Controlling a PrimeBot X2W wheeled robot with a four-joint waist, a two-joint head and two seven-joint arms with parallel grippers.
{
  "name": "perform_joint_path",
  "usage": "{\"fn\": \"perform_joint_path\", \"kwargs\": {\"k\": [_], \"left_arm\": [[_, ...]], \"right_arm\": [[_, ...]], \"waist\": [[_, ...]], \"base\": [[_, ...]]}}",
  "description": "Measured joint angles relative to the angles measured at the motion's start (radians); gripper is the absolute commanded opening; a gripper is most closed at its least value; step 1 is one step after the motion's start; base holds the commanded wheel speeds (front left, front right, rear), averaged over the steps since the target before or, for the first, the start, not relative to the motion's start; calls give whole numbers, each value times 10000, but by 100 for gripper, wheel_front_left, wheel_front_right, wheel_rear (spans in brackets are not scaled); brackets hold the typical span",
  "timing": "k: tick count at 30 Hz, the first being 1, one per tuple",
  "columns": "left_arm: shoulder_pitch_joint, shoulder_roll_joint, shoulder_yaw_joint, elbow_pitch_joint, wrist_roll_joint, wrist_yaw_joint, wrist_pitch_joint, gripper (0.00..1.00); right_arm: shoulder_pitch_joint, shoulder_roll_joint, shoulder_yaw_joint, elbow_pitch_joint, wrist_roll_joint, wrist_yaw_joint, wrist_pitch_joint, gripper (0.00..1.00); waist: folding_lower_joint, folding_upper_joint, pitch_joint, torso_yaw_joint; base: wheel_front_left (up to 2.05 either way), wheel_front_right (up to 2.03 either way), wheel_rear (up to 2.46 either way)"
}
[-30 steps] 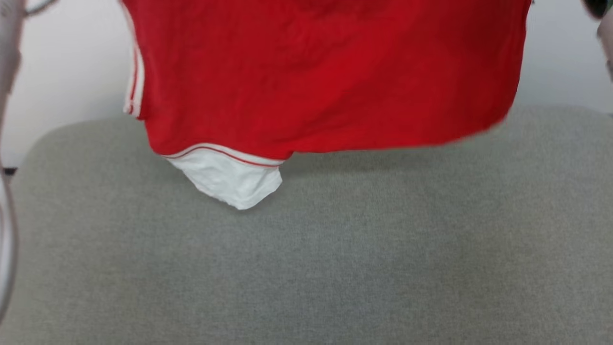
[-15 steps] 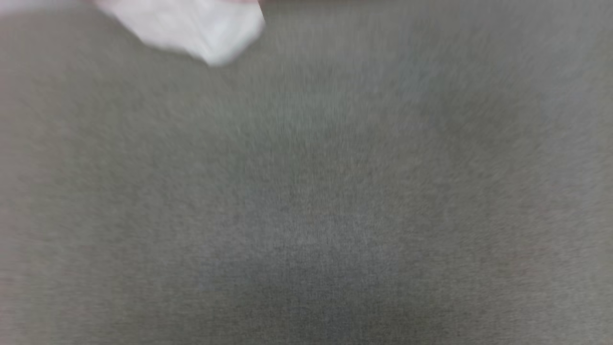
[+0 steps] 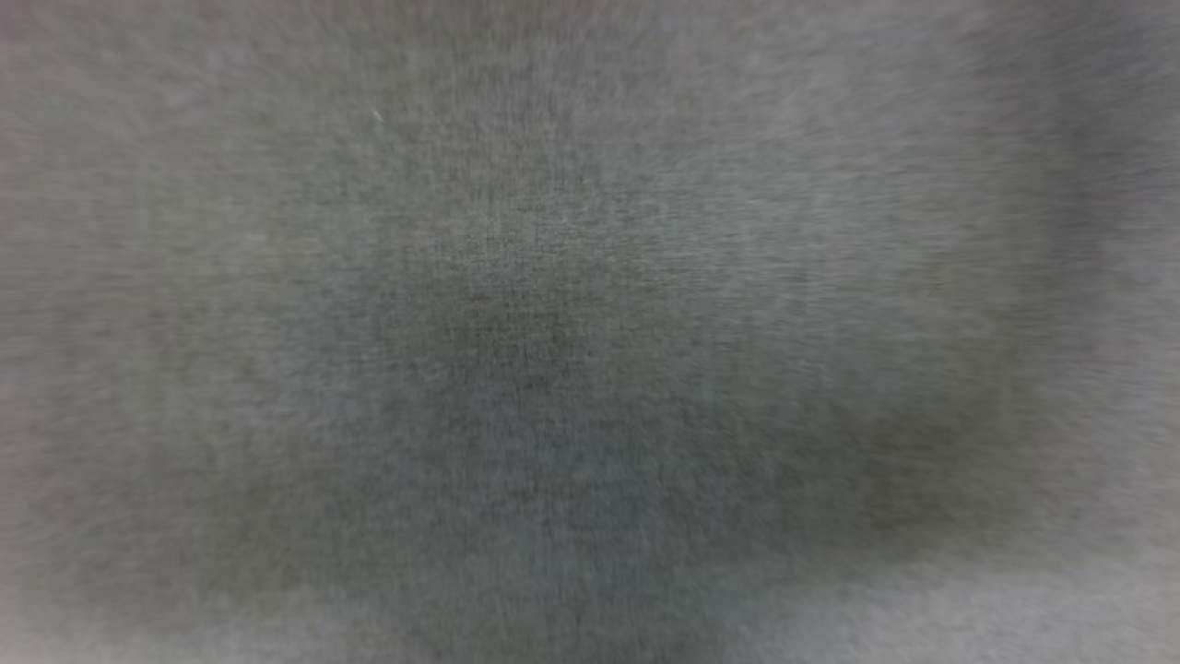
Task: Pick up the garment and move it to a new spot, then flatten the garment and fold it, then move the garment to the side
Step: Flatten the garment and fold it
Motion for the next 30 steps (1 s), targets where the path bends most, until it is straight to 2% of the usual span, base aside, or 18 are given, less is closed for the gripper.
{"fn": "perform_joint_path", "kwargs": {"k": [8,14,17,21,24,27,30], "left_arm": [[1776,-199,869,324,460,-84,6,0],[2629,-477,1041,1137,537,-353,4,0],[2899,-625,959,1875,349,-477,44,0],[3277,-767,506,2470,69,-564,568,0],[4348,-817,-58,2305,-420,-566,882,0],[5805,-671,-809,1881,-890,-575,1244,0],[6975,-337,-1469,1085,-1402,-575,1611,0]], "right_arm": [[709,311,-963,677,-826,0,6,0],[874,199,-1145,1321,-907,0,0,0],[959,84,-1235,1906,-468,0,2,0],[1181,-17,-614,2560,201,0,0,0],[1877,-203,29,3173,957,0,0,0],[3025,-339,989,3710,1774,0,8,0],[3782,-623,1962,3710,2809,0,2,0]], "waist": [[0,0,1200,361],[0,0,958,661],[0,0,574,781],[0,0,-35,937],[0,0,-547,1041],[0,0,-1186,1124],[0,0,-1874,1207]], "base": [[0,0,0],[0,0,0],[0,0,0],[0,0,0],[0,0,0],[0,0,0],[0,0,0]]}}
